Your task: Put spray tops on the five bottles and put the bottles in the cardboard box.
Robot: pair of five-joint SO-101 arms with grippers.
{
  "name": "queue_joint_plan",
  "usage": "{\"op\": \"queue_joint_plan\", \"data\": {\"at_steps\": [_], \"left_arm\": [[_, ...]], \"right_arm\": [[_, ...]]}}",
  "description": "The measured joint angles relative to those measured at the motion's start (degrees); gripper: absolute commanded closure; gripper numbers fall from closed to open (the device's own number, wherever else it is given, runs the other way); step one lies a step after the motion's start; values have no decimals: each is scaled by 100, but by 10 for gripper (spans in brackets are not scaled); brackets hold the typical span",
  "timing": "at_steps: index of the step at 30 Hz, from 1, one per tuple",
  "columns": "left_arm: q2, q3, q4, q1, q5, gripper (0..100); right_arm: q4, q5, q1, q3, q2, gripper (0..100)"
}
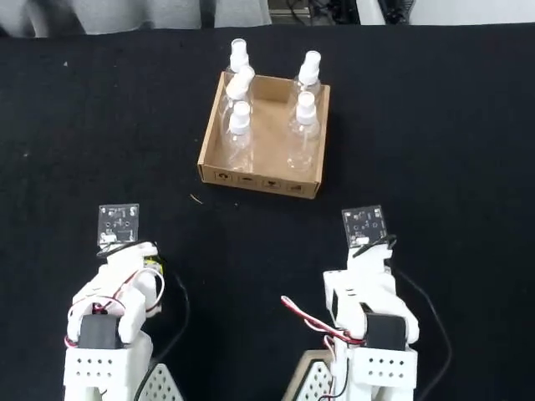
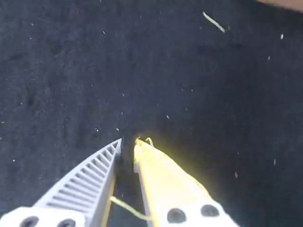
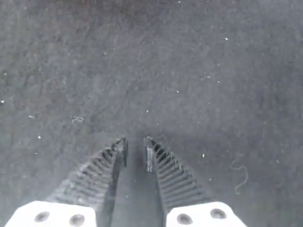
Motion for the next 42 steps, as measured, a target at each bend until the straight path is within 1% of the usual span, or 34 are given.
{"op": "queue_joint_plan", "data": {"at_steps": [7, 42], "left_arm": [[0, 0, 396, 0, -53, 965], [0, 0, 404, 0, -53, 964]], "right_arm": [[18, -132, 0, 0, 0, 987], [18, -132, 0, 0, 0, 987]]}}
